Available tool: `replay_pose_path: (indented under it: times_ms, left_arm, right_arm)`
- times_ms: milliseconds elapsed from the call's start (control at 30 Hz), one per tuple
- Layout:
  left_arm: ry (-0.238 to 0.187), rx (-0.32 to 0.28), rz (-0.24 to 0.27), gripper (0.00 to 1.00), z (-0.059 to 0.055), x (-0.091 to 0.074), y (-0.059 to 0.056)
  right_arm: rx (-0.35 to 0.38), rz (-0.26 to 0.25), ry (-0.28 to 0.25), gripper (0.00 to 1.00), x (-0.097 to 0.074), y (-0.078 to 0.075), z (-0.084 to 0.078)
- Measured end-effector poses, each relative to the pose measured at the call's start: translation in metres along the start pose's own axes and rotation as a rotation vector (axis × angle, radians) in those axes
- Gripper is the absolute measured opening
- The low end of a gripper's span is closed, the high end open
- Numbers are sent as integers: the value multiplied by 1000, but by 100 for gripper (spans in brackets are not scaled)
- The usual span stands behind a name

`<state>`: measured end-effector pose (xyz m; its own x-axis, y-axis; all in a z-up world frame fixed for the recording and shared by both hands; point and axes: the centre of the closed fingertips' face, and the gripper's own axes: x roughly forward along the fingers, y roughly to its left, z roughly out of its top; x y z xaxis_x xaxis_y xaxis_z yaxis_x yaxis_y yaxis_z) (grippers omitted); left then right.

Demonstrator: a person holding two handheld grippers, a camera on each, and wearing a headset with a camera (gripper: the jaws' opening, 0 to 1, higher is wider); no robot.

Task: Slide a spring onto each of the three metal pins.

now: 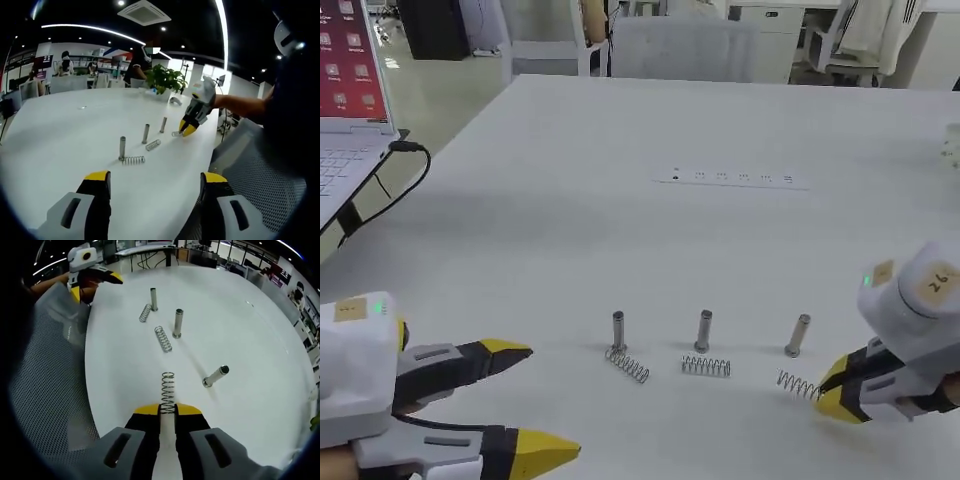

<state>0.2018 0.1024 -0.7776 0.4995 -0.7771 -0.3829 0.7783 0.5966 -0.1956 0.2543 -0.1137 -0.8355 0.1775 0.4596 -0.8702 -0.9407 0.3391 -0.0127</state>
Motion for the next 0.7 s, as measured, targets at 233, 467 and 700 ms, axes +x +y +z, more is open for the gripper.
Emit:
replay_pose_path:
  times_ms: [233, 467, 700]
  left_arm:
    - [24, 42, -49, 67, 5, 11, -6]
    - [28, 91, -94, 64, 16, 22, -8]
    - [37, 133, -148, 59, 22, 31, -14]
  right_arm:
    - [-27, 14, -13, 8, 0, 7, 17]
    - [-62, 37, -25, 8, 3, 18, 33]
    - [-93, 62, -33, 8, 5, 27, 48]
